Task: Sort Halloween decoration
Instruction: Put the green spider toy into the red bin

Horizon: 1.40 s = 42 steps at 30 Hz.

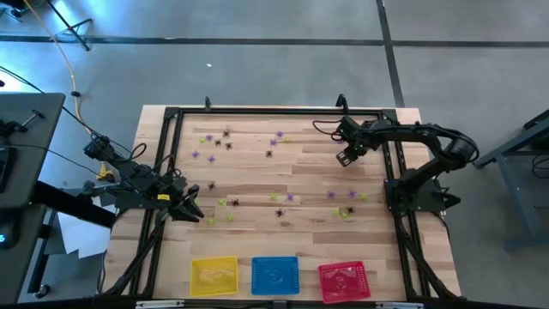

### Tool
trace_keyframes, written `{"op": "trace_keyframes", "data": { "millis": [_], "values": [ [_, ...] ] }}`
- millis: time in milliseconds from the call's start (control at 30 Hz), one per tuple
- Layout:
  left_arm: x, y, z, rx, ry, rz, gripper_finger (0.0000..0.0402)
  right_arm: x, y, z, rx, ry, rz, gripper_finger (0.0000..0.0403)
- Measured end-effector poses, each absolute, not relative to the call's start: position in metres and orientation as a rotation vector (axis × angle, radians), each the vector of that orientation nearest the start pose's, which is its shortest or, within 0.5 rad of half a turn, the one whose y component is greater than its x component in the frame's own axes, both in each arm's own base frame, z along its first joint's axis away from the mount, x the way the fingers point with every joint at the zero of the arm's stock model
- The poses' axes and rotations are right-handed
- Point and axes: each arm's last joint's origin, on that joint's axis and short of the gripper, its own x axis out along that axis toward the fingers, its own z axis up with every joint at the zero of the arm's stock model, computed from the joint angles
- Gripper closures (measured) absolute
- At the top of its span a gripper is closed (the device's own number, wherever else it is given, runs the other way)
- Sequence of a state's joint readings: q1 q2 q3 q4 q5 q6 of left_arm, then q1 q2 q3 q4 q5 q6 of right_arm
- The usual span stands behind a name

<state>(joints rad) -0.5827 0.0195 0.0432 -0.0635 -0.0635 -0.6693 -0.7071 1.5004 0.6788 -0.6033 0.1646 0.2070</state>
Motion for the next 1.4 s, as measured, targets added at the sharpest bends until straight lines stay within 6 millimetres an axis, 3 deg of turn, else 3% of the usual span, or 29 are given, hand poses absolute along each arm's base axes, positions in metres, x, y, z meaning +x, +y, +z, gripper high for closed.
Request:
{"op": "trace_keyframes", "data": {
  "millis": [300, 533, 633, 767, 867, 1033, 1200, 1400],
  "values": [
    [0.081, -0.051, 0.170, -0.641, 0.211, -0.486, 0.0307, 0.168, -0.150, 0.131, 0.573, 1.359, -0.847, 0.0295],
    [0.081, -0.051, 0.170, -0.641, 0.211, -0.486, 0.0307, 0.167, -0.148, 0.130, 0.584, 1.383, -0.830, 0.0386],
    [0.081, -0.051, 0.170, -0.641, 0.211, -0.486, 0.0307, 0.166, -0.147, 0.133, 0.583, 1.384, -0.826, 0.0391],
    [0.081, -0.051, 0.171, -0.641, 0.210, -0.486, 0.0307, 0.162, -0.141, 0.149, 0.620, 1.471, -0.787, 0.0397],
    [0.081, -0.051, 0.171, -0.641, 0.210, -0.486, 0.0307, 0.168, -0.139, 0.180, 0.599, 1.436, -0.772, 0.0398],
    [0.081, -0.051, 0.170, -0.641, 0.211, -0.486, 0.0307, 0.175, -0.110, 0.235, 0.629, 1.387, -0.705, 0.0400],
    [0.081, -0.051, 0.171, -0.641, 0.211, -0.486, 0.0307, 0.178, -0.060, 0.279, 0.717, 1.274, -0.609, 0.0401],
    [0.081, -0.051, 0.171, -0.641, 0.210, -0.486, 0.0307, 0.180, 0.005, 0.299, 0.853, 1.166, -0.531, 0.0402]
  ]
}}
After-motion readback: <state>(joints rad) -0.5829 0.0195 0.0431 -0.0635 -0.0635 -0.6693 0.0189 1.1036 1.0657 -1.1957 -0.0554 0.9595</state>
